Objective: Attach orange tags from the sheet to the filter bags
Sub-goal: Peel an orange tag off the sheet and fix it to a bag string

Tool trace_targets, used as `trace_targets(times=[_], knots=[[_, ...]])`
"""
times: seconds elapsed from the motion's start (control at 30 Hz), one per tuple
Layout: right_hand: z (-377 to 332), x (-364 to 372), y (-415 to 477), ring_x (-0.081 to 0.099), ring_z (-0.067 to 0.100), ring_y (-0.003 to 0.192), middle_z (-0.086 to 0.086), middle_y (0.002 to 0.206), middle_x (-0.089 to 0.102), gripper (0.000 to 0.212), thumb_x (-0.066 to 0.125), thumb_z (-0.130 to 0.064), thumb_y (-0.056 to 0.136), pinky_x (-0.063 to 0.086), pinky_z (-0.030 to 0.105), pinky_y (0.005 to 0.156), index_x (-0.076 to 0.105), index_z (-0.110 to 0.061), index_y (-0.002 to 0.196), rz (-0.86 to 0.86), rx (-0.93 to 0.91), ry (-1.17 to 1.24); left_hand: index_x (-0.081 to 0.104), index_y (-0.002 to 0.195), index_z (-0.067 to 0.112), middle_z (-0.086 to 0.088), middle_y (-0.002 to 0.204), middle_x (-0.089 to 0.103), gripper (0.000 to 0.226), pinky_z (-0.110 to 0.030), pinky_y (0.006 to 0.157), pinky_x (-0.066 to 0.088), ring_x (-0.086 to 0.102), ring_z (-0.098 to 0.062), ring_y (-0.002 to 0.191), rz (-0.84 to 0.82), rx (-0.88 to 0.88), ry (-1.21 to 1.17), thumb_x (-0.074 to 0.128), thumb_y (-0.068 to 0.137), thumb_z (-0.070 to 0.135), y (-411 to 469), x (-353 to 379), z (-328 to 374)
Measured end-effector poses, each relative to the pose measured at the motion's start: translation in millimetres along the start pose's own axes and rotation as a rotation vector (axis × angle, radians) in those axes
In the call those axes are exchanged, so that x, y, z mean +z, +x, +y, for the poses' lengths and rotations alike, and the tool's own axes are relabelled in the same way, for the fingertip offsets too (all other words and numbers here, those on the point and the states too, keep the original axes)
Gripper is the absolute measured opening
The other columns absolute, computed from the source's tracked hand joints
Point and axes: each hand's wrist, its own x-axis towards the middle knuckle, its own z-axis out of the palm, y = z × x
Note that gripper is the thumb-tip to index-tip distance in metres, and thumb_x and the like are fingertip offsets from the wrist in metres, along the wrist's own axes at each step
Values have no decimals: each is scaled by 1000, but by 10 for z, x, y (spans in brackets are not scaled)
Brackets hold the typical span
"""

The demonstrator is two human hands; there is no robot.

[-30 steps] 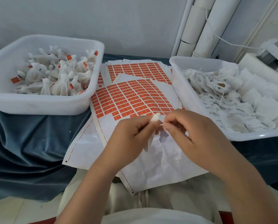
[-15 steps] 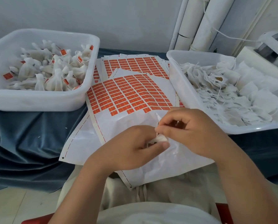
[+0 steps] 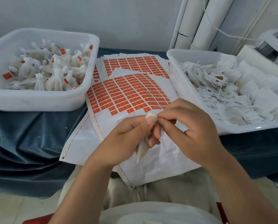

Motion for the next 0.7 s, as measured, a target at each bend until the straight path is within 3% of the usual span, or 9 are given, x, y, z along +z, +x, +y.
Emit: trace_targets(times=[0.1,0.23,0.33,0.4,0.47,0.6,0.7], knots=[[21,-58,-2,62,10,83,-2,91,66,18,62,-16,102,50,24,77,78,-9,96,-39,-98,-100,69,83,33,4,72,61,43,-40,84,56,60,-20,73,10,-33,25,36,109,43,-6,-27,-3],[80,-121,11,60,13,79,-1,88,65,16,65,-15,101,50,29,72,79,-8,97,-98,-145,-186,71,85,30,5,74,63,45,-50,87,56,61,-19,74,-14,-83,50,37,109,46,0,-46,-41],[76,-95,10,59,13,77,-1,85,65,14,67,-13,98,50,30,70,79,-9,92,-81,-127,-206,72,85,29,5,73,62,45,-48,86,56,60,-18,73,-34,-114,3,38,108,48,9,-37,-81],[43,-69,15,61,11,78,-6,85,65,13,66,-17,96,50,26,70,77,-16,89,-66,-22,-68,71,83,26,4,68,58,44,-40,82,55,57,-18,69,-38,-124,-130,44,107,51,11,-31,-106],[30,-54,23,64,14,79,-8,85,66,13,64,-22,95,52,27,71,75,-26,89,-102,189,256,69,80,22,4,64,54,41,-35,81,52,52,-15,63,-35,-144,-338,52,104,49,16,-34,-127],[36,13,31,56,11,71,-4,78,63,16,63,-27,93,48,23,67,78,-24,88,-335,610,860,62,75,15,1,59,50,38,-31,74,50,48,-12,56,-16,-207,-648,60,104,40,38,-34,-155],[69,35,18,54,12,71,0,79,60,19,64,-35,92,47,23,64,78,-24,87,-355,677,937,60,73,15,2,56,49,41,-30,72,51,47,-11,52,-24,-242,-725,48,107,35,44,-15,-149]])
